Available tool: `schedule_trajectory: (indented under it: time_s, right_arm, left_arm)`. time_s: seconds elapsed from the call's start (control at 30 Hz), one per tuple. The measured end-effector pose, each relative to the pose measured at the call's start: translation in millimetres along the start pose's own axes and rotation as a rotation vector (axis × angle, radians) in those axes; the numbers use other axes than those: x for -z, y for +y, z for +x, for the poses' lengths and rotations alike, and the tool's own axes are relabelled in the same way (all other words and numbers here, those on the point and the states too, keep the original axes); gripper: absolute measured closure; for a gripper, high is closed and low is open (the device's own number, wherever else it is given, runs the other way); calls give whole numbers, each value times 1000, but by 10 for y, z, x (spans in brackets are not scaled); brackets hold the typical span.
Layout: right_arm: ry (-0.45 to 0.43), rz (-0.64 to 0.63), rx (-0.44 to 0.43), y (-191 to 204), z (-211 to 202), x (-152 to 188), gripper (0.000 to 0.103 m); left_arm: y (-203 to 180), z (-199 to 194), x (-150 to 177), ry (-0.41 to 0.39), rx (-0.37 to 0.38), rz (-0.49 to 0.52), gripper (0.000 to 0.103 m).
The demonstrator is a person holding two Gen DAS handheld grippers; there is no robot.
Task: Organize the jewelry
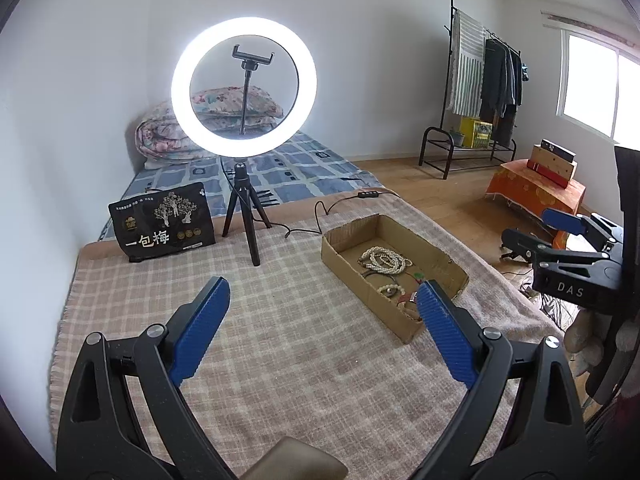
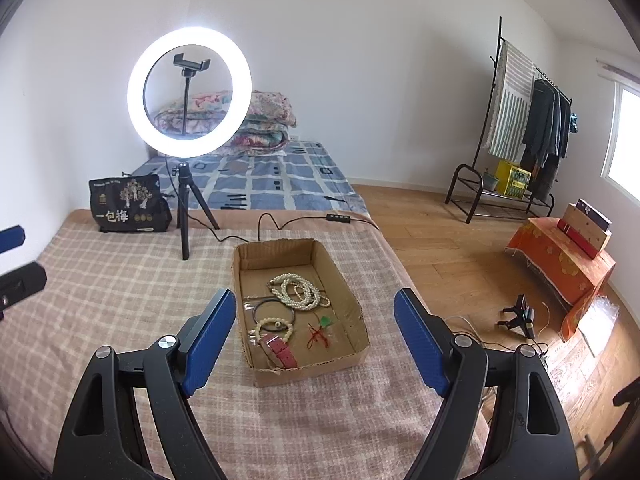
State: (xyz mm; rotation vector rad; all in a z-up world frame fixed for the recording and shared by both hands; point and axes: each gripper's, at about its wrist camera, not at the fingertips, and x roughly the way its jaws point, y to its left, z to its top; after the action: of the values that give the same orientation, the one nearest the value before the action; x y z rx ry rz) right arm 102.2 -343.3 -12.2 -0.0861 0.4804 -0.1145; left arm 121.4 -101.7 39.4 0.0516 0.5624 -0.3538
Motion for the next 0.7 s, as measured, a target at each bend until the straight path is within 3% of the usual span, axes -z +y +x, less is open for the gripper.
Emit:
schedule_trajectory:
  time_s: [0.27,0.4,0.7]
  right_arm:
    - [-30,18,8,31,-40,6,21]
    - [-40,13,17,60,-5,37,18]
    - [-10,9,7,128,108,100,18]
  left_arm:
    - [-60,-100,58,7,-2,31,6]
    - [-54,-114,83,12,-8,26,0]
    - [-60,-147,111,4,-38,47,0]
